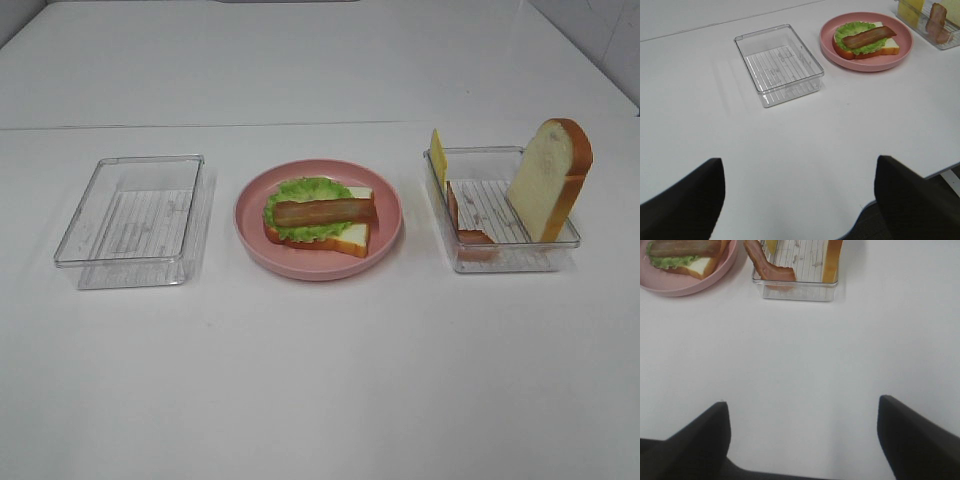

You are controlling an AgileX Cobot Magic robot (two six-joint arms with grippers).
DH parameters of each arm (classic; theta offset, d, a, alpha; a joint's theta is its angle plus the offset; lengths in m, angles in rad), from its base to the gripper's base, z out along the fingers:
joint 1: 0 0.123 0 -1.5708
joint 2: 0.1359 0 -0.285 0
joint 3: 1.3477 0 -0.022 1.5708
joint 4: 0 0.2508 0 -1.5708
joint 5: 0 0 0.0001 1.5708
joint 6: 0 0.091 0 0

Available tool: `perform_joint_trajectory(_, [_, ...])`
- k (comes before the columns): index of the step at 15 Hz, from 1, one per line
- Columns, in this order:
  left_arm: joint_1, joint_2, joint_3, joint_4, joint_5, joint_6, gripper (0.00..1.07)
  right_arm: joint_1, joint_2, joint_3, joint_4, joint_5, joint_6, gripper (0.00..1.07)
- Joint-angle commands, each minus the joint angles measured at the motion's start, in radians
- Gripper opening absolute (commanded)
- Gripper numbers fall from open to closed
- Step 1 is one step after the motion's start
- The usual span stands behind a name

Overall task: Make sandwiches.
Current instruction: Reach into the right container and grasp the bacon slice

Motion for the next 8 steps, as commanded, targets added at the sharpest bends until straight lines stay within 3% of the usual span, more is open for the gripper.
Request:
perform_joint_trajectory(1, [-0.004,-0.024,0.002,-0.01,-0.012,0.001,0.78,-0.006,0.24,-0.095,0.005,-0.1,-0.005,0.76])
perform_joint_trajectory(8, [-0.004,-0.024,0.002,-0.01,-0.013,0.0,0.78,-0.006,0.791,-0.462,0.136,-0.053,-0.032,0.76])
